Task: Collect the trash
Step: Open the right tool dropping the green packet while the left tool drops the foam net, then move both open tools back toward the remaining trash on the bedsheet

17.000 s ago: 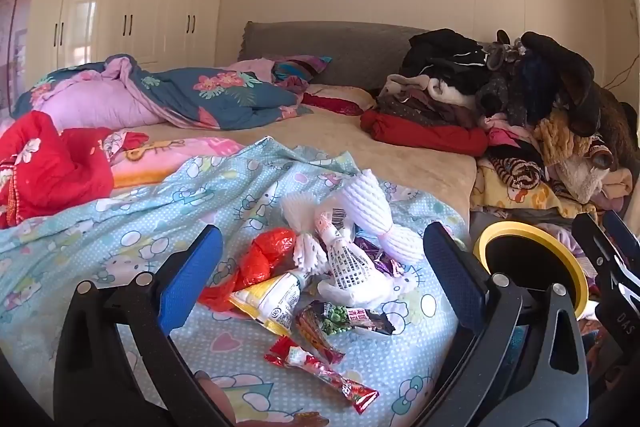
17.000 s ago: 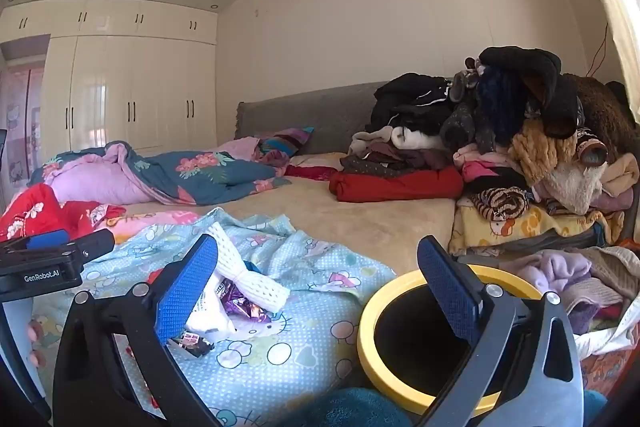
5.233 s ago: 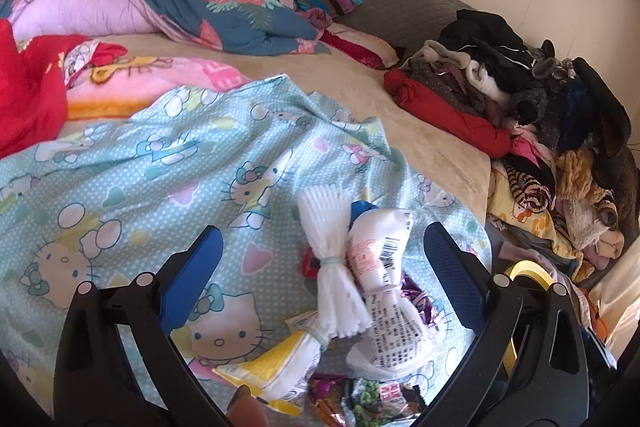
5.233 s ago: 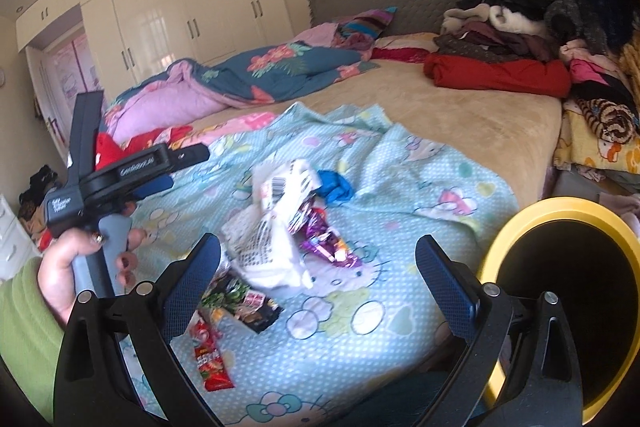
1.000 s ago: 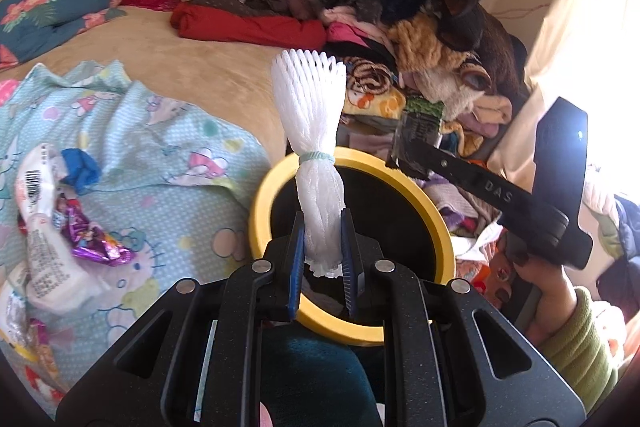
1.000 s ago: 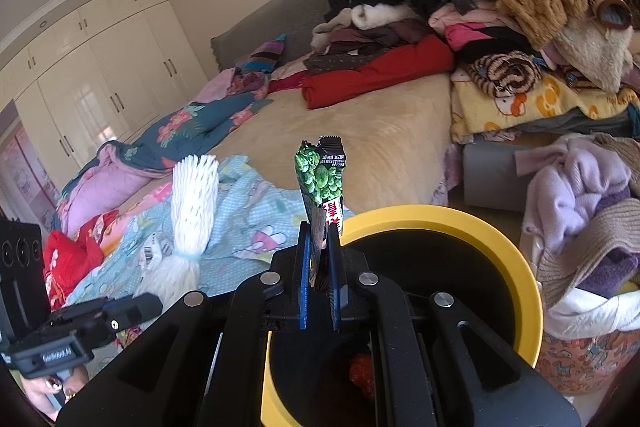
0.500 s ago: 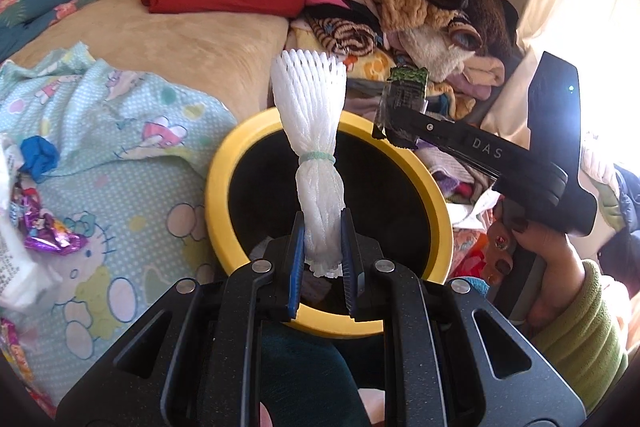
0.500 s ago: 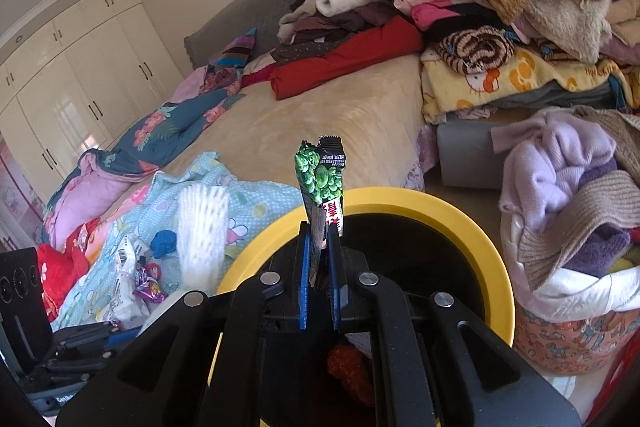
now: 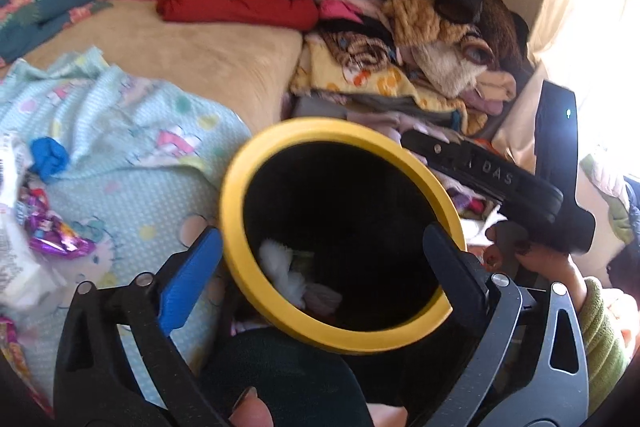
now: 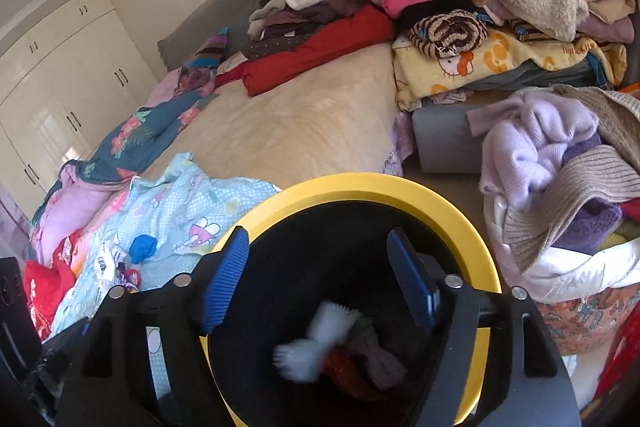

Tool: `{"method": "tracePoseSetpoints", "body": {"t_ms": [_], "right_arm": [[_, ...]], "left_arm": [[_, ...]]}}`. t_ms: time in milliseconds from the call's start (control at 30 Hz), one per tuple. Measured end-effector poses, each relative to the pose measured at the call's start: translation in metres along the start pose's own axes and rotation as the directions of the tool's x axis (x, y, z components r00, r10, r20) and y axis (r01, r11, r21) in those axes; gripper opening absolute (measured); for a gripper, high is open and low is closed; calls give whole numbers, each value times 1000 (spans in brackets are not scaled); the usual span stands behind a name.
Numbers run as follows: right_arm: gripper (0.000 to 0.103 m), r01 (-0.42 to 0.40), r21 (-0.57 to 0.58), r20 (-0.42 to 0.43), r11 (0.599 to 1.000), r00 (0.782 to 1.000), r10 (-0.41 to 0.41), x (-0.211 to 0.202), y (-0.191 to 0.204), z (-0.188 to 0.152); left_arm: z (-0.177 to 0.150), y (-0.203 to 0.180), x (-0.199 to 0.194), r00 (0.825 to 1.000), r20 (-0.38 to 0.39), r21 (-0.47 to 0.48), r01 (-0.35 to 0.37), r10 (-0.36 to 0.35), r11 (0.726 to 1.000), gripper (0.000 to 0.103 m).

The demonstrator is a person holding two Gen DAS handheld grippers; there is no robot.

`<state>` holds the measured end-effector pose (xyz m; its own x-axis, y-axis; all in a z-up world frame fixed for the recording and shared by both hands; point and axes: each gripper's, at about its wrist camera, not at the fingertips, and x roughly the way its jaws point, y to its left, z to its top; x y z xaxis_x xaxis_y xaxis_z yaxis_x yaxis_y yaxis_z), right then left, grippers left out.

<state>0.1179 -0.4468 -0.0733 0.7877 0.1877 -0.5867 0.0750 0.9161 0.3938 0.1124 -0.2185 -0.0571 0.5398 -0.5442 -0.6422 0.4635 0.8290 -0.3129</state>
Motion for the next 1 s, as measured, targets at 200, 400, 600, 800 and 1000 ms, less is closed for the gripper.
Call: {"method": "tracePoseSetpoints", "body": {"t_ms": [200,400,600,800,1000], "right_arm": [[88,20,-54,38,998,999,-18,-5,16,0],[93,11,-89,51,996,999,-7,-6,37,-2],[93,-10,-124,55,992,998,16,-8,55,-3],[94,-29,-151,67,988,997,39,-13,68,-2],[94,-50,-170,69,984,996,62,-17,80,-5]], "left_arm": [[3,11,-18,996,66,-21,-63,65,998,92],[3,24,-28,991,78,-33,-103,105,994,92],[3,32,-38,986,105,-46,-128,132,991,92],[4,37,-49,978,135,-44,-154,159,987,92],[6,47,-61,968,163,-61,-181,189,982,92]]}}
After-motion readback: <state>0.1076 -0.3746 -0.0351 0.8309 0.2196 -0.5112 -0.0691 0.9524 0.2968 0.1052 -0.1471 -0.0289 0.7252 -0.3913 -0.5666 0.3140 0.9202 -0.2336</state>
